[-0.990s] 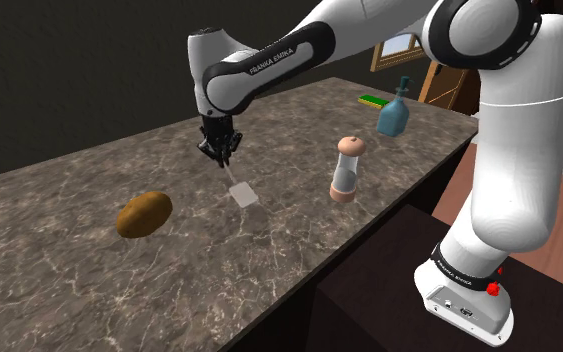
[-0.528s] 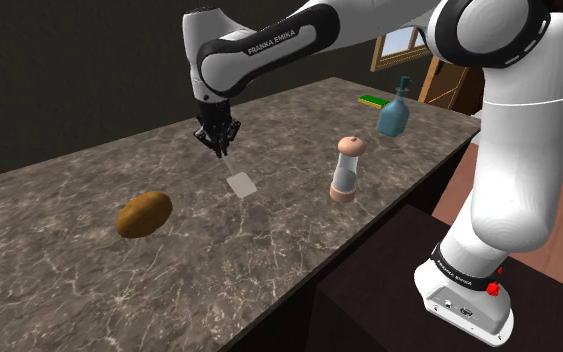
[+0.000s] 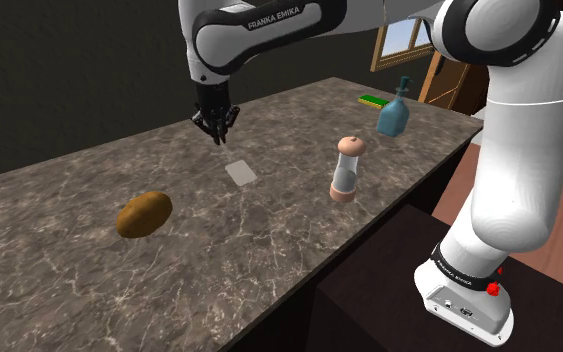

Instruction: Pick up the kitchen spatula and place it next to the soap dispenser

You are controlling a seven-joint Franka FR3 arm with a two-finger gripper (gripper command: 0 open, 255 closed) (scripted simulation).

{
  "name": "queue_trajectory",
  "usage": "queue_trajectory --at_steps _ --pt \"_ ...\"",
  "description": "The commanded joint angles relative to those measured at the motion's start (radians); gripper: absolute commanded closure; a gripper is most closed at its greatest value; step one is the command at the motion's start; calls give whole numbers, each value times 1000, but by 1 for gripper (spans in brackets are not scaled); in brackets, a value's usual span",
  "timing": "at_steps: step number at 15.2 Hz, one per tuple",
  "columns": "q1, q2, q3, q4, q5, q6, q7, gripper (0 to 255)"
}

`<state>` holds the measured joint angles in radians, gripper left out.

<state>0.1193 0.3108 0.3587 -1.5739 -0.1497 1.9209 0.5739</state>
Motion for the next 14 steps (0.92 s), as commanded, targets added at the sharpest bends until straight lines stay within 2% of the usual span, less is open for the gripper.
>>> queue_trajectory --at_steps 1,14 --pt "1 -2 1 24 2 -26 -2 255" --pt "14 5 5 209 3 -204 -11 255"
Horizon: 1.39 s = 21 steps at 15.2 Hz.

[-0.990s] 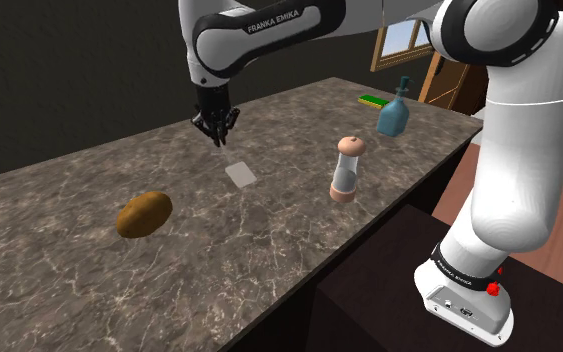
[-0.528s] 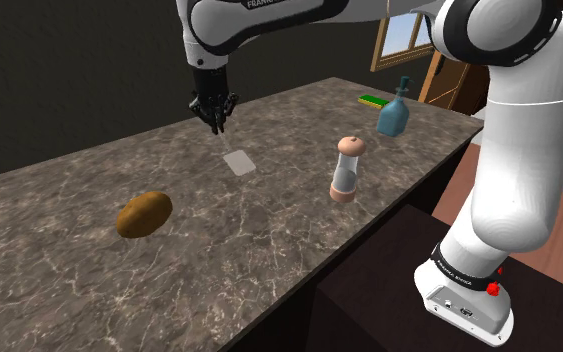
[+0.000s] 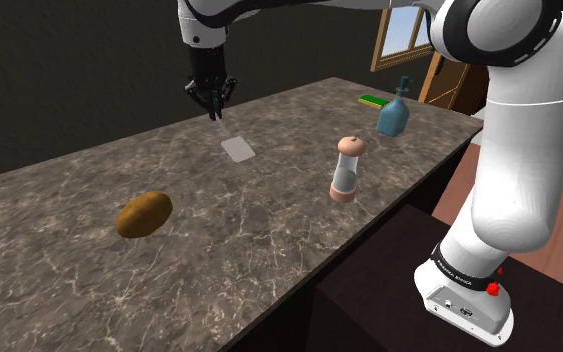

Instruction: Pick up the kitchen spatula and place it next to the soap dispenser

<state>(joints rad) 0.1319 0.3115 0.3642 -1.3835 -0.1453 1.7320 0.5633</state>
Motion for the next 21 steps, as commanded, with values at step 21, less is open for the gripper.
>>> queue_trajectory --at_steps 21 --pt "-73 -79 -21 121 39 -189 -111 255"
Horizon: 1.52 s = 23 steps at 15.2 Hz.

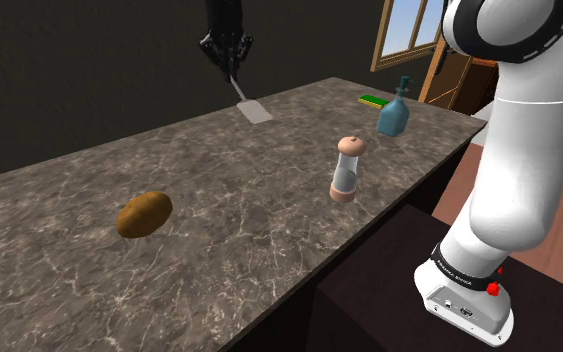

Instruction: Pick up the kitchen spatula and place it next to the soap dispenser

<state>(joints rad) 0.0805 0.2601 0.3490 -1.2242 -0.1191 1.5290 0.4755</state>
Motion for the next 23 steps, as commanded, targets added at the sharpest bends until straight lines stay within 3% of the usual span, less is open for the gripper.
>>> queue_trajectory --at_steps 1,11,23 --pt "-42 -56 -14 -77 25 25 -47 255" --pt "-197 -262 -120 -332 108 91 -295 255" --pt "-334 -351 -277 -436 134 107 -591 255"
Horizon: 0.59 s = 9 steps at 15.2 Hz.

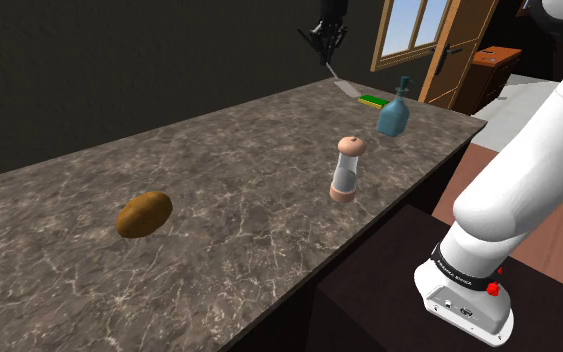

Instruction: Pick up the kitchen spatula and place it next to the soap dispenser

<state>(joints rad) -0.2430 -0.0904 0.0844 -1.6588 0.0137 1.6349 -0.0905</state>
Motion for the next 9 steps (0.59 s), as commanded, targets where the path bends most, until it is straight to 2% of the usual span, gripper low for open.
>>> queue_trajectory --at_steps 1,9 --pt "-21 -1 -26 -2 1 1 -49 255" --pt "-108 34 -132 39 6 -9 -241 255"
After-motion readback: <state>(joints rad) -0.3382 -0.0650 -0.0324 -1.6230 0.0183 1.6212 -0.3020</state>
